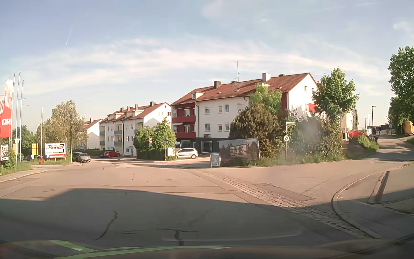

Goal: Follow the waypoints while adhering to traffic rules and regulations

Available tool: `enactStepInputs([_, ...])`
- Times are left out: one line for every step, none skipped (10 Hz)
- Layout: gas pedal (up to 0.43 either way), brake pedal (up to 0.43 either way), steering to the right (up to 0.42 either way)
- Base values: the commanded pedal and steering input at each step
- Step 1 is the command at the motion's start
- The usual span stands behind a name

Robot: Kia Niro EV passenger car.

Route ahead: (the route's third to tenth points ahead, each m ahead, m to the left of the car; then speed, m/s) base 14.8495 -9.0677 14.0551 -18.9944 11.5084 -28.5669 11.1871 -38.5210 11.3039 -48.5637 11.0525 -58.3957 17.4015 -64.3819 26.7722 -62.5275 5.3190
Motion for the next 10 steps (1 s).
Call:
enactStepInputs([0.0,0.256,0.093])
enactStepInputs([0.0,0.256,0.114])
enactStepInputs([0.0,0.256,0.142])
enactStepInputs([0.0,0.256,0.174])
enactStepInputs([0.0,0.256,0.199])
enactStepInputs([0.0,0.262,0.23])
enactStepInputs([0.0,0.256,0.266])
enactStepInputs([0.0,0.25,0.298])
enactStepInputs([0.0,0.25,0.333])
enactStepInputs([0.0,0.244,0.352])
